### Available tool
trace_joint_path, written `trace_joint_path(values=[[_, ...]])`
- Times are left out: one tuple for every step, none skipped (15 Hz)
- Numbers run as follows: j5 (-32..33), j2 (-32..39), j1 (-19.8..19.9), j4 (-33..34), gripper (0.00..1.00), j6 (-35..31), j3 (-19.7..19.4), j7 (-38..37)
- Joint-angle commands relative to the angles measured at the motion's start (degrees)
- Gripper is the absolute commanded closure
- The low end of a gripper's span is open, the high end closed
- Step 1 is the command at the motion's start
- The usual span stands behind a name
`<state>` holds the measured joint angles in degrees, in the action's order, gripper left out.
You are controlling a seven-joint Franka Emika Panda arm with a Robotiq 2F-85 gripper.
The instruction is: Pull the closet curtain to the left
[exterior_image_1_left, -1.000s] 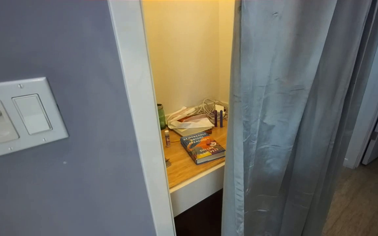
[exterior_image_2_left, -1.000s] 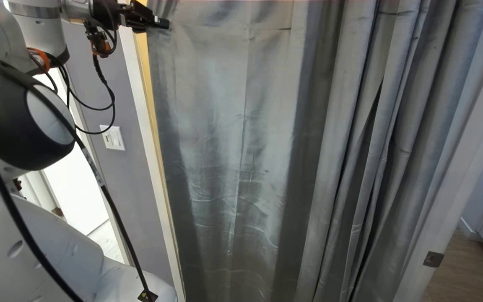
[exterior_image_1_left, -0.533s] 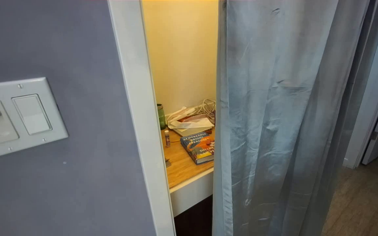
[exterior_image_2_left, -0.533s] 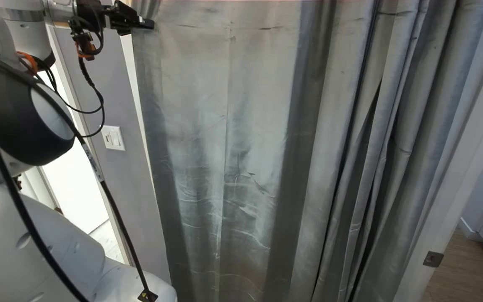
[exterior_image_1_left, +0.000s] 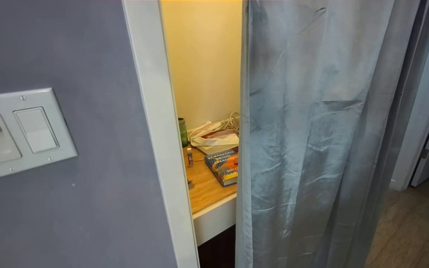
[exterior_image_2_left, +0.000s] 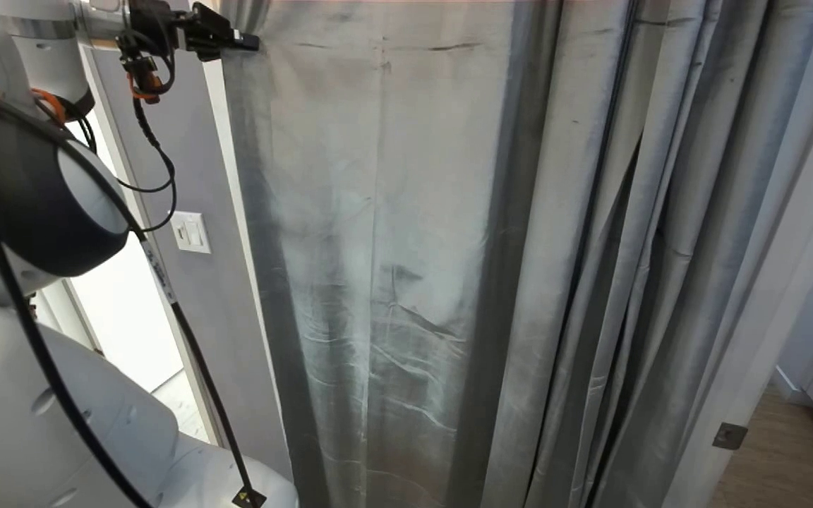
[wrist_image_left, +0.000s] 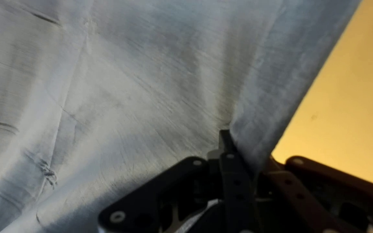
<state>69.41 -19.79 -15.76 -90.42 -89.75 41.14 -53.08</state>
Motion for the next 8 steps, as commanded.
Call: trace_joint_path(values=[[-0.38, 3.96, -2.05, 2.49, 0.98, -0.84, 3.02, 2.39], [-0.80, 5.08, -2.48, 3.20, 0.98, -0.66, 4.70, 2.50], [-0.56, 6.11, -2.47, 4.15, 0.98, 0.04, 6.84, 2.59], [-0.30, 7.09, -2.47, 5.19, 0.98, 1.07, 9.39, 2.17], [0.08, 7.71, -2.39, 5.77, 0.98, 1.37, 11.37, 2.12], [0.37, 8.34, -2.25, 6.37, 0.98, 1.48, 13.34, 1.82], [0.98, 8.97, -2.04, 6.97, 0.98, 1.51, 15.25, 1.55], [1.69, 9.55, -1.74, 7.51, 0.98, 1.39, 17.03, 1.16]])
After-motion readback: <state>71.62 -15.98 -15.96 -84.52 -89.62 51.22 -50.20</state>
